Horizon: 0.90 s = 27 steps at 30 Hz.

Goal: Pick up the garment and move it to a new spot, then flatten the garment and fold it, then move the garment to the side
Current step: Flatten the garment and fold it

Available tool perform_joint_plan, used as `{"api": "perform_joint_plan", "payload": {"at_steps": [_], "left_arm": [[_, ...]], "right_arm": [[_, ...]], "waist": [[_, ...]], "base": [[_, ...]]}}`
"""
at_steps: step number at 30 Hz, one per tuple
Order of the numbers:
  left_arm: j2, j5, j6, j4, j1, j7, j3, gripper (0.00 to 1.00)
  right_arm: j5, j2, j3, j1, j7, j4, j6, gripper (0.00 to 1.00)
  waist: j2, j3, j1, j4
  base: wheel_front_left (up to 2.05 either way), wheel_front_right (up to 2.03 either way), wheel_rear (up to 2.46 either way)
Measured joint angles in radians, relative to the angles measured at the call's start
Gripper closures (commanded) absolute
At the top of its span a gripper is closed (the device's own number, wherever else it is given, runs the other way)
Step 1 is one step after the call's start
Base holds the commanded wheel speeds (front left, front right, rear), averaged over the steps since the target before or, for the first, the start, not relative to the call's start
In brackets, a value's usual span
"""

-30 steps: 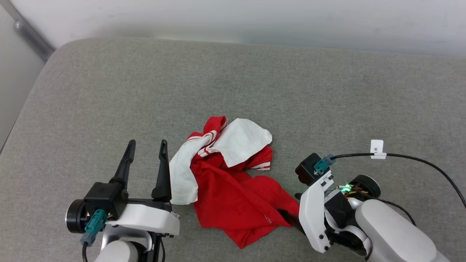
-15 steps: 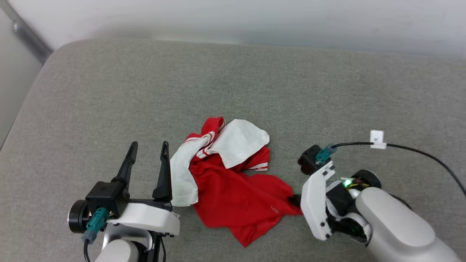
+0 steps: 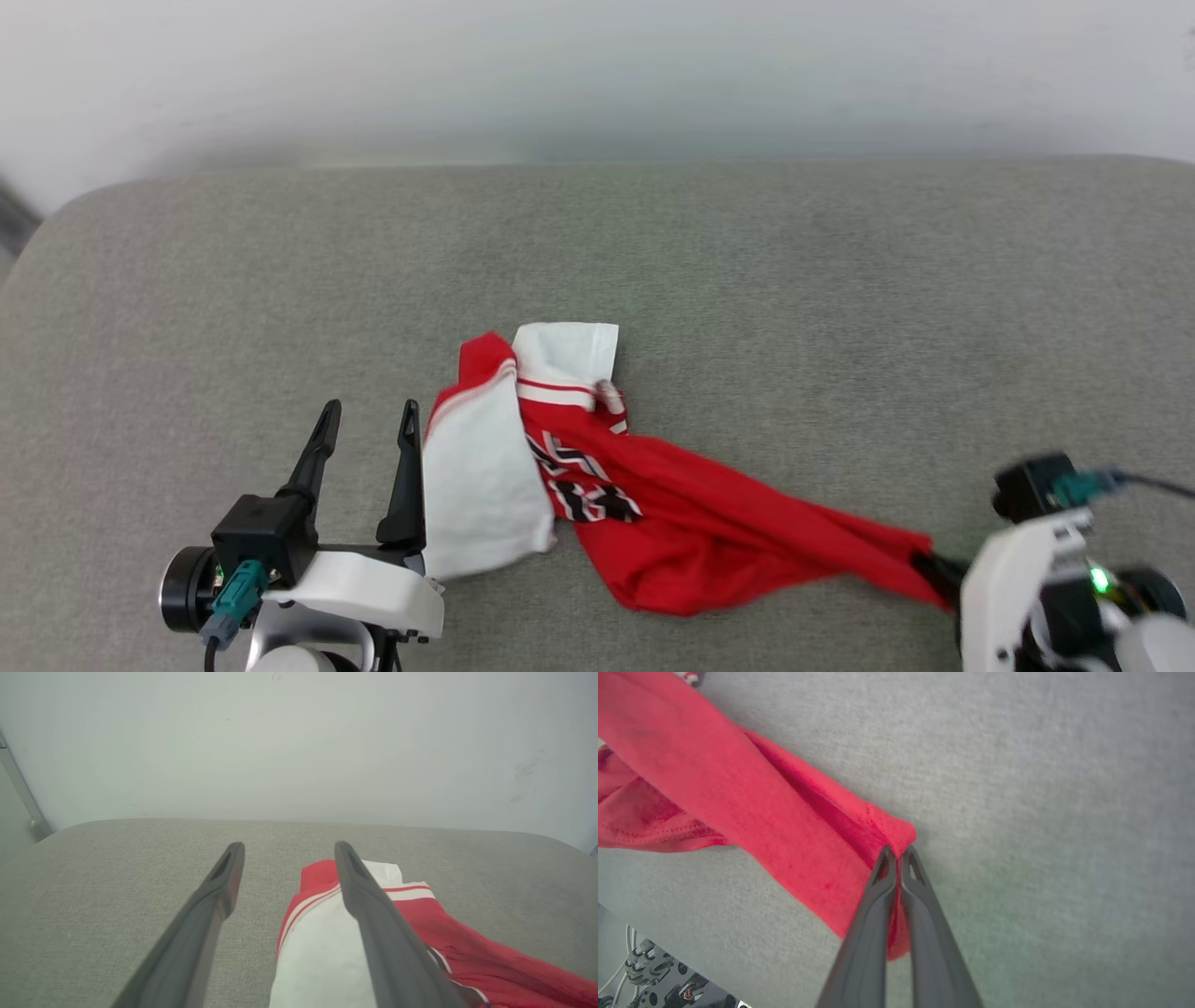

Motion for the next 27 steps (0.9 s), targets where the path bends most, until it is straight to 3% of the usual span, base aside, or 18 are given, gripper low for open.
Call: {"api": "perform_joint_plan", "payload": {"at_steps": [3, 8, 13, 14, 15, 27], "left_arm": [[0.007, -0.002, 0.001, -0.002, 0.009, 0.009, -0.001, 0.00], [0.019, -0.007, 0.004, -0.005, 0.021, 0.018, 0.001, 0.00], [0.025, -0.014, 0.006, -0.005, 0.023, 0.021, 0.006, 0.00], [0.025, -0.014, 0.006, -0.006, 0.023, 0.021, 0.006, 0.00], [0.025, -0.014, 0.006, -0.006, 0.022, 0.021, 0.005, 0.00], [0.032, -0.016, 0.009, -0.002, 0.019, 0.021, 0.006, 0.00]], "right_arm": [[-0.040, 0.049, -0.132, 0.147, 0.040, -0.062, 0.000, 1.00], [-0.102, 0.185, -0.318, 0.360, 0.119, -0.155, 0.000, 1.00], [-0.132, 0.289, -0.370, 0.454, 0.169, -0.200, 0.000, 0.96], [-0.136, 0.296, -0.370, 0.455, 0.160, -0.201, 0.000, 0.53], [-0.138, 0.302, -0.375, 0.455, 0.144, -0.203, 0.000, 0.00], [-0.179, 0.324, -0.398, 0.303, -0.348, -0.220, 0.000, 0.00]], "waist": [[0.0000, -0.014, 0.0000, -0.024], [0.0000, -0.030, -0.0001, -0.046], [0.0000, -0.021, -0.0001, -0.053], [0.0000, -0.018, -0.0001, -0.054], [0.0000, -0.016, 0.0000, -0.055], [0.0000, -0.009, 0.0000, -0.058]], "base": [[0.00, 0.00, 0.00], [0.00, 0.00, 0.00], [0.00, 0.00, 0.00], [0.00, 0.00, 0.00], [0.00, 0.00, 0.00], [0.00, 0.00, 0.00]]}}
